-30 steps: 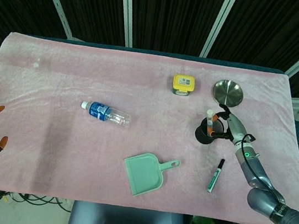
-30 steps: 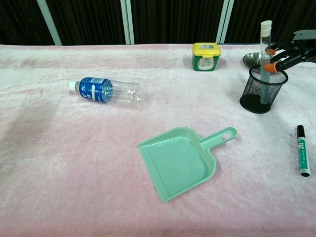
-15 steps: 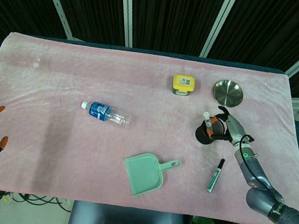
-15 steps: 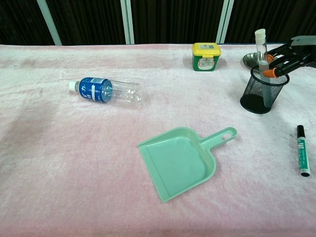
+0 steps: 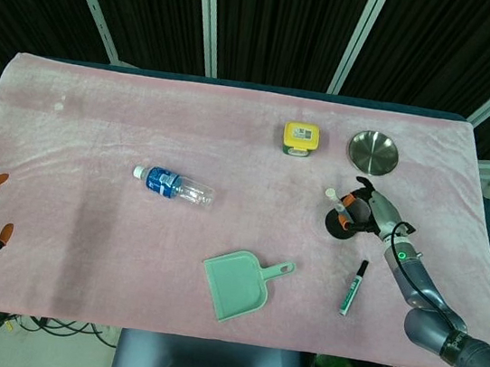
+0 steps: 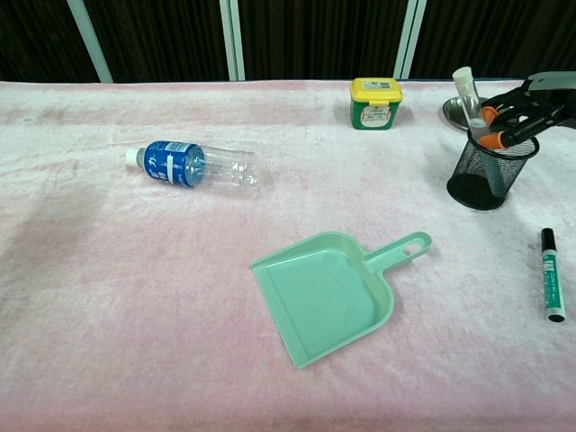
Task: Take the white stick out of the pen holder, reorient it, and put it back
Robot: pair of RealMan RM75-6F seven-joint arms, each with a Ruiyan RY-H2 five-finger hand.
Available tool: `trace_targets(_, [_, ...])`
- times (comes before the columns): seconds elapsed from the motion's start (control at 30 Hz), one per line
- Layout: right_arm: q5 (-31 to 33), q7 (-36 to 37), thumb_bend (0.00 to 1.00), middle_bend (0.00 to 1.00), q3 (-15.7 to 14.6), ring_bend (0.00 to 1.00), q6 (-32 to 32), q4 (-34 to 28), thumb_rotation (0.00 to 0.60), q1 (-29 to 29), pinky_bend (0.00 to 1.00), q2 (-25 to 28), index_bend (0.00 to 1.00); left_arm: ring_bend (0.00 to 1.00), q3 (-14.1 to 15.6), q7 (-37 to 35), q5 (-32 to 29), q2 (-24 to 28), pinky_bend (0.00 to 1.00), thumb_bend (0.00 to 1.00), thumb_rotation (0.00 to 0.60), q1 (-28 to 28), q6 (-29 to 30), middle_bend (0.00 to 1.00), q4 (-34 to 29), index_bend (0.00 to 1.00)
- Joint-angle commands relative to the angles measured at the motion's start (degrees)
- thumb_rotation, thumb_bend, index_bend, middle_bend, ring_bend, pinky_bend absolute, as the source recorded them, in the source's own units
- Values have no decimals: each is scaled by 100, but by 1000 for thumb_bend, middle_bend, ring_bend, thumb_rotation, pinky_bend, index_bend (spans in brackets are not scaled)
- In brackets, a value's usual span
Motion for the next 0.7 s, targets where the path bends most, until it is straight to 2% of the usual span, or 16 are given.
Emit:
trace_targets(0.03, [-22, 1, 291, 31, -28, 104, -10, -23, 600, 16, 157, 18, 553, 0, 0, 2, 3, -1, 10, 377, 600, 0, 2, 43, 0, 100])
trace_targets(0.3, [-207, 86, 291, 27, -73, 96, 9, -182, 600, 43, 157, 112, 473, 0, 1, 3, -1, 3, 9, 377, 600, 0, -3, 43, -5, 100])
trace_targets(0.7, [-321, 377, 291, 24, -34, 93, 59, -400, 600, 14, 157, 355, 421, 0, -4, -6, -4, 7, 9, 377, 600, 0, 2, 43, -5, 100])
